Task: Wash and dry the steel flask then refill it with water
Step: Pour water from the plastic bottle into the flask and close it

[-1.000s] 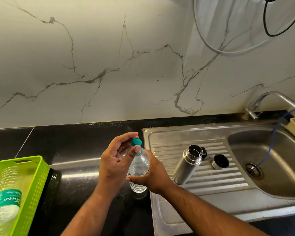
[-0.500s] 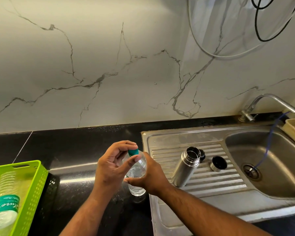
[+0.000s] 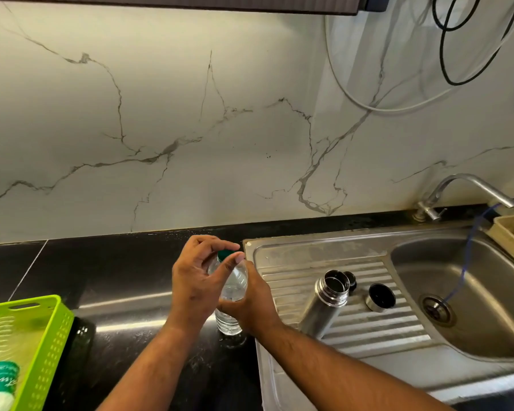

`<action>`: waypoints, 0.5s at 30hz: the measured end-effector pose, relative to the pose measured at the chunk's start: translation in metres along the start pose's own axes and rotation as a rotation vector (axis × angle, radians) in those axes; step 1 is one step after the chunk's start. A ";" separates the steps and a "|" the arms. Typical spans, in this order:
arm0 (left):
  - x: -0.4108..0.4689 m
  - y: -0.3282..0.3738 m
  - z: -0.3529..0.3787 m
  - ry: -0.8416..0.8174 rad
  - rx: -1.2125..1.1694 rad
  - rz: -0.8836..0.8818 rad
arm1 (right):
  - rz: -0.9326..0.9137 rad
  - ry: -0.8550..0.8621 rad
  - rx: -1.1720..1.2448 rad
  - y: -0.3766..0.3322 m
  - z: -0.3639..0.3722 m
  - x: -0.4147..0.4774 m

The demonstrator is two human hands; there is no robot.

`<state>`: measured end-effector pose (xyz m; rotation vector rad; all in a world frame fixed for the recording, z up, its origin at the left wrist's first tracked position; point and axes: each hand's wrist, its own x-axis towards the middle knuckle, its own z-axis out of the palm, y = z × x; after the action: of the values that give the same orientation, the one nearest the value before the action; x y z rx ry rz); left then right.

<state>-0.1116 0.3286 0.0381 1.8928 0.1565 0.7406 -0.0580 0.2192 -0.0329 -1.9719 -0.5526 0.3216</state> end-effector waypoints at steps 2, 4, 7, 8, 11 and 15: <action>0.009 -0.003 -0.001 0.002 0.021 0.014 | -0.002 0.004 -0.009 -0.001 0.001 0.009; 0.017 -0.009 -0.006 -0.041 0.042 0.034 | -0.005 -0.010 -0.015 0.000 0.001 0.019; 0.031 -0.018 -0.015 -0.168 0.032 0.036 | -0.009 -0.032 -0.024 0.003 -0.002 0.034; 0.036 -0.020 -0.019 -0.207 0.027 0.030 | -0.014 -0.043 -0.033 0.004 -0.003 0.039; 0.056 -0.023 -0.028 -0.347 0.065 0.079 | -0.015 -0.084 -0.039 0.006 -0.006 0.053; 0.080 -0.027 -0.039 -0.510 0.232 0.191 | -0.020 -0.152 -0.056 0.011 -0.010 0.066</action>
<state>-0.0631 0.4061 0.0583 2.2796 -0.2737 0.3518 0.0059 0.2410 -0.0369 -2.0055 -0.6848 0.4508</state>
